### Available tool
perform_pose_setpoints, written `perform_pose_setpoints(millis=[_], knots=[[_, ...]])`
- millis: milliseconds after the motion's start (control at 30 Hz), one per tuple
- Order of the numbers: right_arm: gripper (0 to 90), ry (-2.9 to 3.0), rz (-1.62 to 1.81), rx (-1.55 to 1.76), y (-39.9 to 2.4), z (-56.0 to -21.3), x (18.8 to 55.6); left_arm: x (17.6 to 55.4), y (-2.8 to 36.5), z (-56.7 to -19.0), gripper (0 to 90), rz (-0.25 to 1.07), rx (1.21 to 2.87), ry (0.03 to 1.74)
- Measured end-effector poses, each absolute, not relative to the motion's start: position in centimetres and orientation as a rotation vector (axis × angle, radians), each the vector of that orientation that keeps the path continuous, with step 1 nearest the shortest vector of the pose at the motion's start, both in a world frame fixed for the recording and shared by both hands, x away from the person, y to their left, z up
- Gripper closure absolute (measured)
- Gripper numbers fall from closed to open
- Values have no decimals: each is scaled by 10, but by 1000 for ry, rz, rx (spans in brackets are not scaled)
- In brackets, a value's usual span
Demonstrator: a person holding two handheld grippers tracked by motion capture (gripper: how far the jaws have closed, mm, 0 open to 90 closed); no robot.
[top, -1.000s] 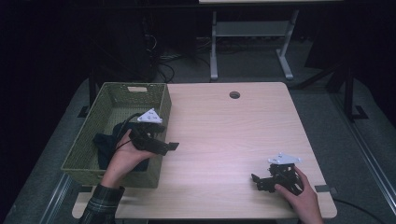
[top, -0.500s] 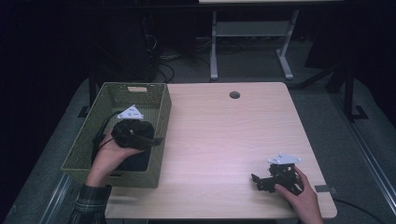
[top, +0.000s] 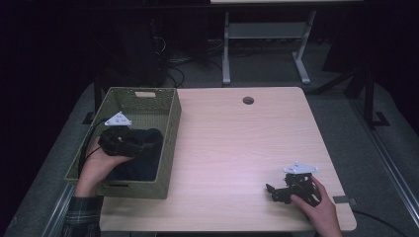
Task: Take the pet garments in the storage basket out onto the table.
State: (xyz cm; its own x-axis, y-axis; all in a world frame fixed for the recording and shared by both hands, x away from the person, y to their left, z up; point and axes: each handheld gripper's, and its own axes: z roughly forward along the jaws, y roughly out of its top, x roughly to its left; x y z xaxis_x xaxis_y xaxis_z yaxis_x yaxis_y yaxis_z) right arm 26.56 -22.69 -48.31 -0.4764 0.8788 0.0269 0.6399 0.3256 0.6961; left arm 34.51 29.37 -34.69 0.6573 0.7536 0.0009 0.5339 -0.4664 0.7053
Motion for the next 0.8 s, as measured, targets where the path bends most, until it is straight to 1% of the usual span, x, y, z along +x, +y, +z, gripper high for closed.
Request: perform_pose_setpoints(millis=[267,467,600,800], knots=[[0,2240,929,1353,-227,-483,266,352,306,-362,153,410,2224,1050],[0,2241,929,1352,-227,-483,266,359,312,-378,152,382,2284,1076],[0,2240,929,1353,-227,-483,266,362,312,-386,152,381,2318,1073],[0,2240,929,1353,-227,-483,266,367,307,-399,142,344,2381,1059]])
